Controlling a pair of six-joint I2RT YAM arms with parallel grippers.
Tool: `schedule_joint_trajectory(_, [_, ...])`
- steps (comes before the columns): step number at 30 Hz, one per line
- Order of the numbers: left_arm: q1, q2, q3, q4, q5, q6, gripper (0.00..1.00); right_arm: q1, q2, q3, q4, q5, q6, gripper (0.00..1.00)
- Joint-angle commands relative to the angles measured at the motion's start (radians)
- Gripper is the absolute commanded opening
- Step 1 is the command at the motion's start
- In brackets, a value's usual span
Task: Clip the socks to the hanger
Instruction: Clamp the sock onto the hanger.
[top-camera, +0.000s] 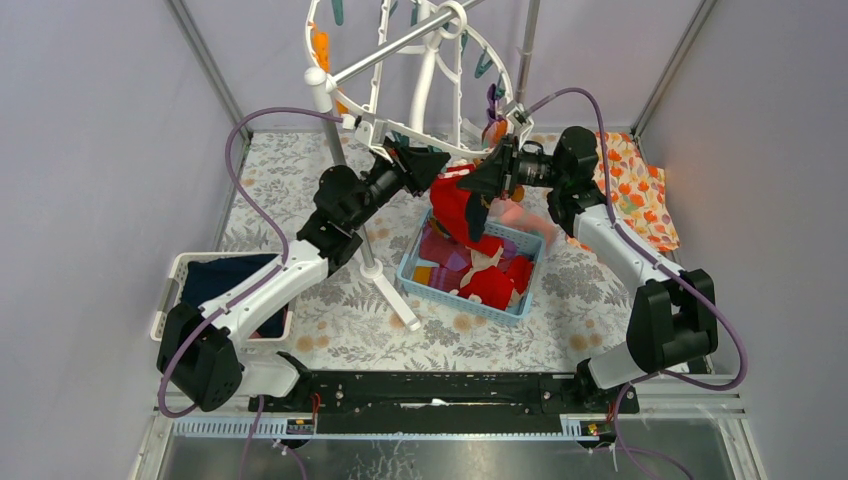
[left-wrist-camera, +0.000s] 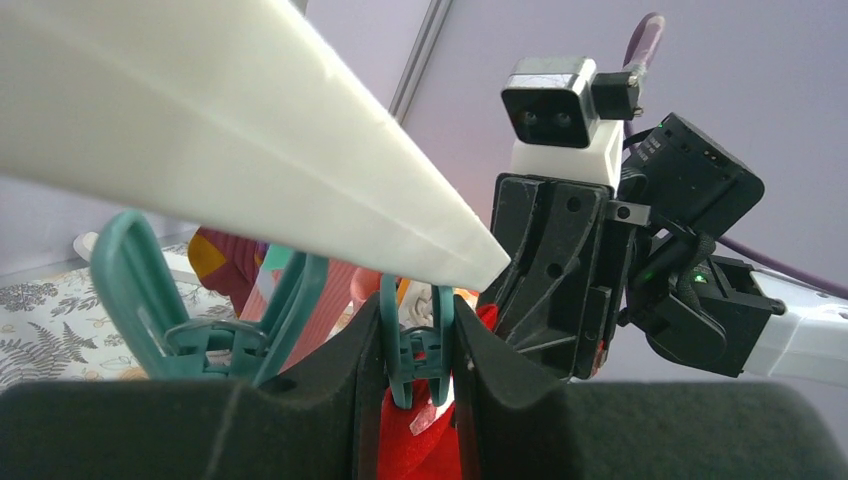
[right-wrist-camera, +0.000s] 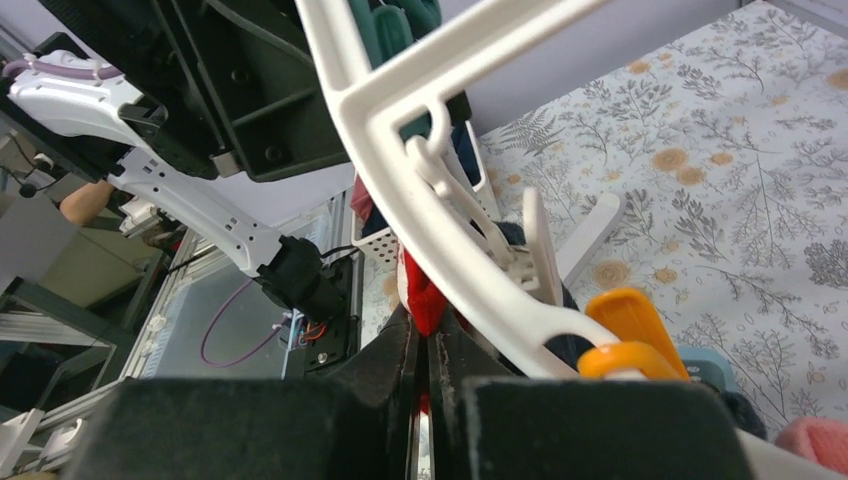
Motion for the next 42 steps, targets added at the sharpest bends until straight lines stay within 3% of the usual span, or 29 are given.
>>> schedule_joint_trajectory(1, [-0.016, -0.005, 0.024, 0.009, 0.142, -0.055, 0.21, -0.003, 0.006, 0.037, -0.080, 0.081, -0.065, 0.00])
schedule_joint_trajectory(9, [-0.015, -0.007, 0.016, 0.020, 0.168, -0.071, 0.21, -0.002, 0.022, 0.057, -0.068, 0.081, -0.058, 0.01])
schedule_joint_trajectory(15, [-0.015, 0.005, 0.019, 0.021, 0.172, -0.067, 0.21, -0.003, 0.044, 0.041, 0.128, 0.024, 0.079, 0.01])
schedule_joint_trajectory(25, [-0.015, 0.021, 0.022, 0.034, 0.177, -0.070, 0.21, 0.004, 0.050, 0.052, 0.125, 0.015, 0.101, 0.01])
schedule_joint_trajectory(31, [-0.014, 0.025, 0.025, 0.031, 0.180, -0.066, 0.21, 0.021, 0.068, 0.047, 0.248, -0.033, 0.202, 0.00])
schedule_joint_trajectory(42, [-0.014, 0.026, 0.023, 0.038, 0.211, -0.079, 0.21, 0.028, 0.079, 0.073, 0.140, 0.018, 0.136, 0.01])
